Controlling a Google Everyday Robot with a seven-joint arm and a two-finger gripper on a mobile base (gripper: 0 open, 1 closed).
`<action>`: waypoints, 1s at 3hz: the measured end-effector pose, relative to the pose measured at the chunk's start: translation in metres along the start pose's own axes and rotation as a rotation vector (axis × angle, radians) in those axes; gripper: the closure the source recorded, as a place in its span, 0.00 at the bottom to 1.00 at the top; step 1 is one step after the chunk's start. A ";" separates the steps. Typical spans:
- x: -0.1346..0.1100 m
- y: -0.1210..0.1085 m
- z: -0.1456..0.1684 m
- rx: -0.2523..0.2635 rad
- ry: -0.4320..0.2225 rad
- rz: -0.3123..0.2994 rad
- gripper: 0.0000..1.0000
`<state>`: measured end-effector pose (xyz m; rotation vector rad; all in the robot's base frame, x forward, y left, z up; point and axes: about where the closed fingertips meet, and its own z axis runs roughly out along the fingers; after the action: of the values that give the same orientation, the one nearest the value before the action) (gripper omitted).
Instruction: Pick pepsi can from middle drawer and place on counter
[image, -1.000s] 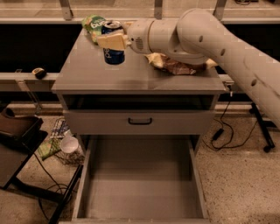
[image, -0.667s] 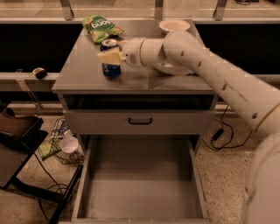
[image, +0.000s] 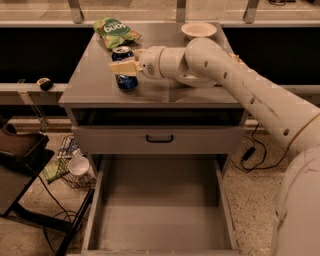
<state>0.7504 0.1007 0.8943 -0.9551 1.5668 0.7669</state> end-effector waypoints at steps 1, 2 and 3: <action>0.000 0.000 0.000 0.000 0.000 0.000 0.50; 0.000 0.000 0.000 0.000 0.000 0.000 0.27; 0.000 0.000 0.000 0.000 0.000 0.000 0.04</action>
Offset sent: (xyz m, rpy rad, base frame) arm 0.0000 0.0000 0.0000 0.0000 0.0000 0.0000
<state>0.7503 0.1007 0.8943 -0.9552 1.5668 0.7670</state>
